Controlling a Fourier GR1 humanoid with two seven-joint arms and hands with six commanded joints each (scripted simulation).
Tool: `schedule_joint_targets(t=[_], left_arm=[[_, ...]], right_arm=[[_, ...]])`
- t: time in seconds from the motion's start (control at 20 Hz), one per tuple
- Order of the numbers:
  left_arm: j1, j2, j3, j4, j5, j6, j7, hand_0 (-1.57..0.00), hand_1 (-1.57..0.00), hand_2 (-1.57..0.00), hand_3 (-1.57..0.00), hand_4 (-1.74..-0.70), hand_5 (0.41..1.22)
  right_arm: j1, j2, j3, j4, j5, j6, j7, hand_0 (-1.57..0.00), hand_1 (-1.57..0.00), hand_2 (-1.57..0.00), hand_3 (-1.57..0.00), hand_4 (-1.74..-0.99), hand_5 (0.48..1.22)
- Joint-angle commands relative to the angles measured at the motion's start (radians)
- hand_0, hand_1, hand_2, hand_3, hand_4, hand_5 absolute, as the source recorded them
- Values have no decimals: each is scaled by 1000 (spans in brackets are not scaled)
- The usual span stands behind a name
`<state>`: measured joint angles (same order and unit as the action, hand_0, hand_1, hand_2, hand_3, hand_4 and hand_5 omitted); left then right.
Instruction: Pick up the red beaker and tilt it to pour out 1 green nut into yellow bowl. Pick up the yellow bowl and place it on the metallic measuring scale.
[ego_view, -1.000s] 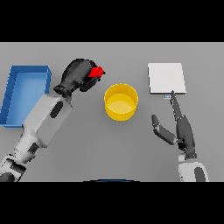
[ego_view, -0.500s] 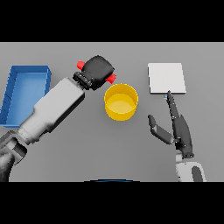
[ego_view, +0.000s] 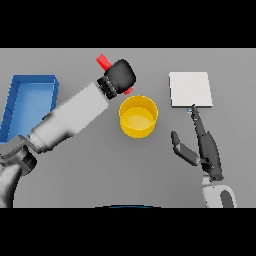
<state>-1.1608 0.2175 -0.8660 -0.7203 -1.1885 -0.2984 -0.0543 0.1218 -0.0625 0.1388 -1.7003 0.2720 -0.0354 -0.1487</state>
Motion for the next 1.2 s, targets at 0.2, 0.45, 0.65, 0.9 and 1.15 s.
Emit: schedule_joint_targets(t=[0.2, 0.45, 0.65, 0.9, 1.15], left_arm=[[0, -23, -56, 0, -62, 29, 19, -1571, -1571, -1571, -1571, -1736, 1221], [-28, -48, -143, 16, -154, 25, 14, -1571, -1571, -1571, -1571, -1735, 1221], [-96, -61, -211, 47, -217, -9, -61, -1571, -1571, -1571, -1571, -1733, 1221], [-152, -94, -261, 84, -274, -35, -83, -1571, -1571, -1571, -1571, -1728, 1221], [-263, -61, -182, 144, -243, 6, -121, -1571, -1571, -1571, -1571, -1725, 1221]], right_arm=[[-14, 21, 3, 7, -16, 1, -18, 1, 1, 1, 1, -1058, 700], [-1, 20, 4, 7, 11, -21, -10, 1, 1, 1, 1, -1082, 677], [-21, 17, -1, 20, 9, -19, -6, 1, 1, 1, 1, -1063, 673], [-18, 16, 5, 0, 18, -25, -13, 1, 1, 1, 1, -1041, 683], [-10, 21, 14, 7, 36, -33, -11, 1, 1, 1, 1, -1030, 683]])
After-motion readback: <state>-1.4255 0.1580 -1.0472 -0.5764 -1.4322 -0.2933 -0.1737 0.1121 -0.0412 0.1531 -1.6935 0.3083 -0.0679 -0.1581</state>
